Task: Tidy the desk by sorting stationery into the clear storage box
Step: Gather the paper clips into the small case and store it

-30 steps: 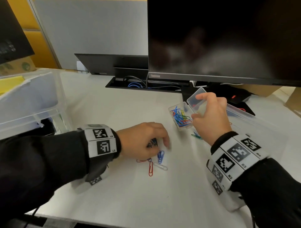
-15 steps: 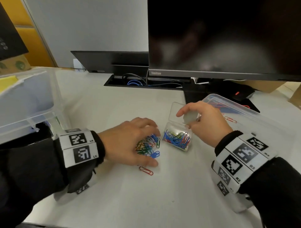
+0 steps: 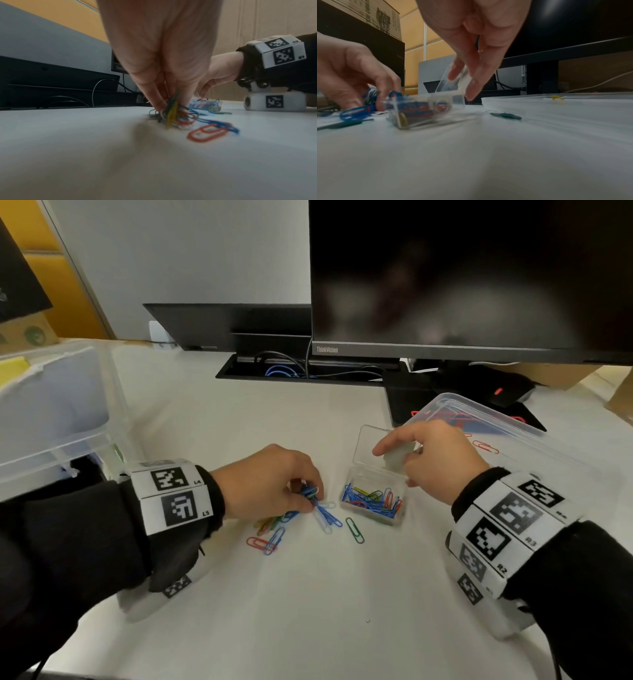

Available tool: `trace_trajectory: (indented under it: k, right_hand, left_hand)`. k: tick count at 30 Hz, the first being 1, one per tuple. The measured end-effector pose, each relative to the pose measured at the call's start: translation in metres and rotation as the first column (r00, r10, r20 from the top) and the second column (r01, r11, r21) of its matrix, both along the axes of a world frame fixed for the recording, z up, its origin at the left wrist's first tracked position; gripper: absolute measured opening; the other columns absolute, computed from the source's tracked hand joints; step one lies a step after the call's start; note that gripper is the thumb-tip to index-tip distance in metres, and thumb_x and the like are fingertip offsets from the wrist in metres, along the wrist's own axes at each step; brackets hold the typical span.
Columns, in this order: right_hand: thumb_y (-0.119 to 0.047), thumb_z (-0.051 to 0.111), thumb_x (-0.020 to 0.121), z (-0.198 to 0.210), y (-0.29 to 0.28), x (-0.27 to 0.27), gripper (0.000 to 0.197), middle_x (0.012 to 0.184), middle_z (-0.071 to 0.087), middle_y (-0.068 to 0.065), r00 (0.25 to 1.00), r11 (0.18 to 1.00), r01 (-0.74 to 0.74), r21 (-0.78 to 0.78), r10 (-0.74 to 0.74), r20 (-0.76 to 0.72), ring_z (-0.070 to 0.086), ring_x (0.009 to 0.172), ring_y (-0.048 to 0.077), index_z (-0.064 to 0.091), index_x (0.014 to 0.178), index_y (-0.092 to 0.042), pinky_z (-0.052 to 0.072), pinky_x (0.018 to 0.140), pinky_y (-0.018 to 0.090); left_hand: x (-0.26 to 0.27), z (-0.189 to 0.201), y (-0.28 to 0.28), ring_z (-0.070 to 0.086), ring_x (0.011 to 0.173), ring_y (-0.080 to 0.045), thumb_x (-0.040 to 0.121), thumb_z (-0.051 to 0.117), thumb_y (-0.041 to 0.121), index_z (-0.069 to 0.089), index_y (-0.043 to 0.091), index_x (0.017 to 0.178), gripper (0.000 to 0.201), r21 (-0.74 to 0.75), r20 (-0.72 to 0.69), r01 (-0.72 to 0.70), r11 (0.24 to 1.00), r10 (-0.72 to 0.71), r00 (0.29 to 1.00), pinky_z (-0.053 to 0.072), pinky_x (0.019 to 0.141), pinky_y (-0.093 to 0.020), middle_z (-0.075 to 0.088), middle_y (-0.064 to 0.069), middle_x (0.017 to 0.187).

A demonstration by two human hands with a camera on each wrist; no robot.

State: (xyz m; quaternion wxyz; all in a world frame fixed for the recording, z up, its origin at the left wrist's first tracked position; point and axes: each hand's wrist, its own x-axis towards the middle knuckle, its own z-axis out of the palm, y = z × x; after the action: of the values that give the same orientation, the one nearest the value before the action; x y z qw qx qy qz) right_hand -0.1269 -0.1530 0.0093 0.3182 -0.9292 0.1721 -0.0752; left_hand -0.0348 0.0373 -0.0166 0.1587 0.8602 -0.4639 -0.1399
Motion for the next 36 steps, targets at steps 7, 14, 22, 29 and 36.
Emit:
trace_trajectory:
  k: [7, 14, 22, 29, 36]
  right_hand:
    - [0.009, 0.045, 0.082, 0.001, 0.003, 0.002, 0.042, 0.097, 0.055, -0.002, 0.999, 0.999, -0.039, 0.026, 0.040, -0.020, 0.051, 0.088, 0.015, 0.072, 0.097, -0.020, 0.052, 0.087, 0.034]
    - [0.008, 0.047, 0.080, 0.002, 0.003, 0.001, 0.038, 0.072, 0.057, -0.008, 0.998, 0.997, -0.069, 0.038, 0.069, -0.009, 0.050, 0.063, 0.004, 0.071, 0.097, -0.016, 0.051, 0.080, 0.030]
    - [0.007, 0.044, 0.085, 0.000, 0.001, 0.001, 0.042, 0.097, 0.053, -0.003, 0.999, 0.998, -0.044, 0.039, 0.044, -0.001, 0.050, 0.082, 0.015, 0.070, 0.102, -0.020, 0.049, 0.083, 0.028]
    - [0.002, 0.057, 0.079, -0.007, -0.005, 0.006, 0.046, 0.107, 0.042, -0.003, 0.998, 0.999, -0.048, -0.007, 0.048, 0.034, 0.042, 0.093, 0.013, 0.059, 0.115, -0.026, 0.034, 0.070, 0.015]
    - [0.006, 0.063, 0.073, -0.009, -0.005, 0.009, 0.057, 0.114, 0.038, 0.003, 0.999, 0.999, 0.007, 0.048, -0.010, 0.052, 0.053, 0.104, 0.027, 0.052, 0.122, -0.021, 0.052, 0.085, 0.042]
  left_hand:
    - [-0.009, 0.011, -0.019, 0.060, 0.085, -0.008, 0.083, 0.067, 0.017, 0.069, 0.021, 0.098, 0.015, -0.428, -0.031, -0.113, 0.897, 0.111, 0.993, 0.051, 0.076, -0.013, 0.061, 0.008, 0.092]
    - [-0.018, 0.008, -0.048, 0.058, 0.095, -0.005, 0.090, 0.057, 0.022, 0.064, 0.023, 0.112, 0.023, -0.218, 0.006, 0.139, 0.966, -0.141, 0.990, 0.050, 0.085, -0.018, 0.062, 0.005, 0.109]
    - [0.007, 0.002, -0.004, 0.052, 0.100, -0.007, 0.096, 0.044, 0.023, 0.059, 0.022, 0.120, 0.029, -0.062, 0.148, -0.118, 0.991, 0.126, 0.981, 0.037, 0.083, -0.011, 0.056, 0.005, 0.123]
    - [-0.011, -0.001, 0.011, 0.057, 0.094, 0.000, 0.089, 0.058, 0.031, 0.064, 0.030, 0.111, 0.022, -0.047, 0.003, 0.065, 0.997, -0.065, 0.998, 0.048, 0.085, -0.019, 0.058, 0.015, 0.108]
    - [-0.034, 0.003, -0.015, 0.044, 0.118, -0.001, 0.083, 0.066, 0.032, 0.063, 0.024, 0.119, 0.037, -0.100, -0.064, 0.465, 0.879, -0.472, 0.879, 0.027, 0.103, -0.008, 0.055, 0.009, 0.129]
